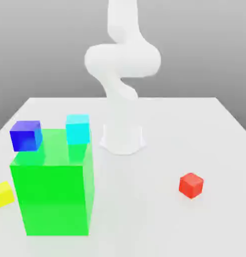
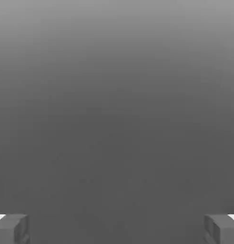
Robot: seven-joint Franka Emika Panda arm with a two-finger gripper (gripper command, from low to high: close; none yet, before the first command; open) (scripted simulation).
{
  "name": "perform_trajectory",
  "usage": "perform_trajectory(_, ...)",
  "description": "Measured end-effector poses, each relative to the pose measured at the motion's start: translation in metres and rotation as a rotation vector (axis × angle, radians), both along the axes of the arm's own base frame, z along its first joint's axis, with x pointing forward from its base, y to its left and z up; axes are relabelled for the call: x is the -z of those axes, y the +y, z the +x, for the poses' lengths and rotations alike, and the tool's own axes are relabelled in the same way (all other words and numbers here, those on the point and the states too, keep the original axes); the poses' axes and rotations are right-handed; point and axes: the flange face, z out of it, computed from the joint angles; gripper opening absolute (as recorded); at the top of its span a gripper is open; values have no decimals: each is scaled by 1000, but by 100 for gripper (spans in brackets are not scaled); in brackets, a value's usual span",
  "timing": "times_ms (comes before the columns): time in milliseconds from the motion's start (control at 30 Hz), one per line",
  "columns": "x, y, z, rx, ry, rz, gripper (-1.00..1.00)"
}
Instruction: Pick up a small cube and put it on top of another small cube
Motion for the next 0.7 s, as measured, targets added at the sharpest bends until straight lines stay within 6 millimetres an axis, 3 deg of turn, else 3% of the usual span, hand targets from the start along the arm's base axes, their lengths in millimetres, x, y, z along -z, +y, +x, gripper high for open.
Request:
perform_trajectory(167, 77, 40, 33, -265, 100, -155, 0)
perform_trajectory(333, 154, 80, 46, -537, 184, -296, 0)
perform_trajectory(500, 231, 118, 41, -820, 256, -425, 0)
perform_trajectory(700, 321, 157, 14, -1174, 326, -565, 0)
